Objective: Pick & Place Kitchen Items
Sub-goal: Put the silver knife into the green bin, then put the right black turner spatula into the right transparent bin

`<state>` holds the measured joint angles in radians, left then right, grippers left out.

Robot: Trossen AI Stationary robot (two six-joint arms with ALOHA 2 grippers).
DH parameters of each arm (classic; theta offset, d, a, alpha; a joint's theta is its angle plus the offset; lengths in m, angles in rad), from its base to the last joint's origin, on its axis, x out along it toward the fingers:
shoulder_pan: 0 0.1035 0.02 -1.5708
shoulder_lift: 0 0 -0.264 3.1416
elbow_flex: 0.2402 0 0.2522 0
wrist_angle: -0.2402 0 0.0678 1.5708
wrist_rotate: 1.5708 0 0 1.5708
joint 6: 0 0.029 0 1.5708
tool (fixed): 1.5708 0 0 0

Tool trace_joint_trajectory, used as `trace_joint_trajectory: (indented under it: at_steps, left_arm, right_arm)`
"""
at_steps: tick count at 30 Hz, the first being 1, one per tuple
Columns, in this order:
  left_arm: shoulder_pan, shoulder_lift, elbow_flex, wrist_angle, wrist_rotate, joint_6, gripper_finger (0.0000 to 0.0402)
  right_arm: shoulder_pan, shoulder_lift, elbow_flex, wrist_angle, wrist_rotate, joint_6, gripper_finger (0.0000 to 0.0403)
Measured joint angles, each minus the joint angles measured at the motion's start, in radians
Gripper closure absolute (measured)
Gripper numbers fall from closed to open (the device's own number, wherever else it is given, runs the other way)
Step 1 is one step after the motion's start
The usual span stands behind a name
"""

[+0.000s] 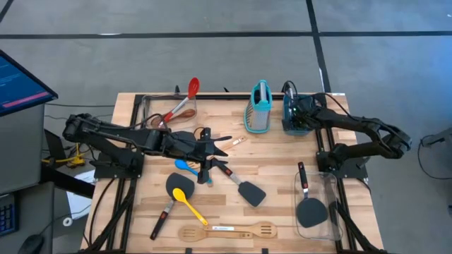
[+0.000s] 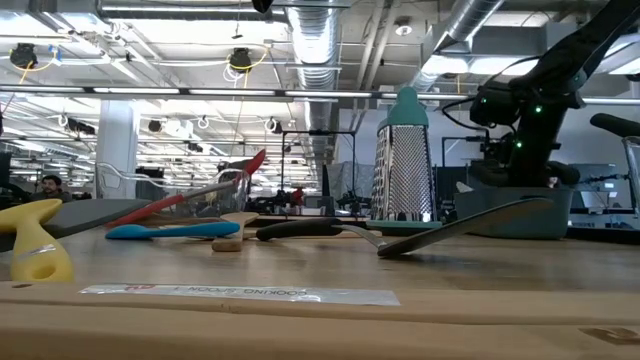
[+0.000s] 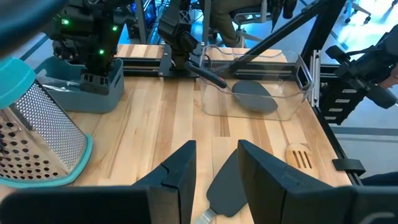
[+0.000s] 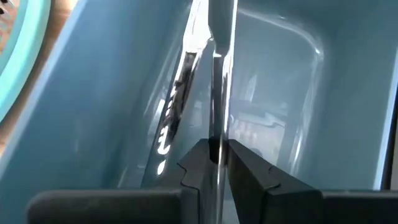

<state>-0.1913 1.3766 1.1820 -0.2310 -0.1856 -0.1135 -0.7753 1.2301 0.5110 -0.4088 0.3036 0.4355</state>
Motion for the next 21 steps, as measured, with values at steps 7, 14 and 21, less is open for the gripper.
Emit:
trace_joint_trajectory:
  at_steps: [7, 14, 21]
  left_arm:
    - [0.0, 0.0, 0.0, -0.004, 0.0, 0.0, 0.0298]
    - [0.0, 0.0, 0.0, -0.02, 0.0, 0.0, 0.0298]
    - [0.0, 0.0, 0.0, -0.025, 0.0, 0.0, 0.0298]
  right_arm:
    - [0.0, -0.022, 0.018, -0.015, -0.001, -0.038, 0.0341]
    - [0.018, -0.113, 0.18, -0.163, -0.011, -0.061, 0.0348]
    - [0.134, -0.239, 0.353, -0.334, -0.032, -0.079, 0.0357]
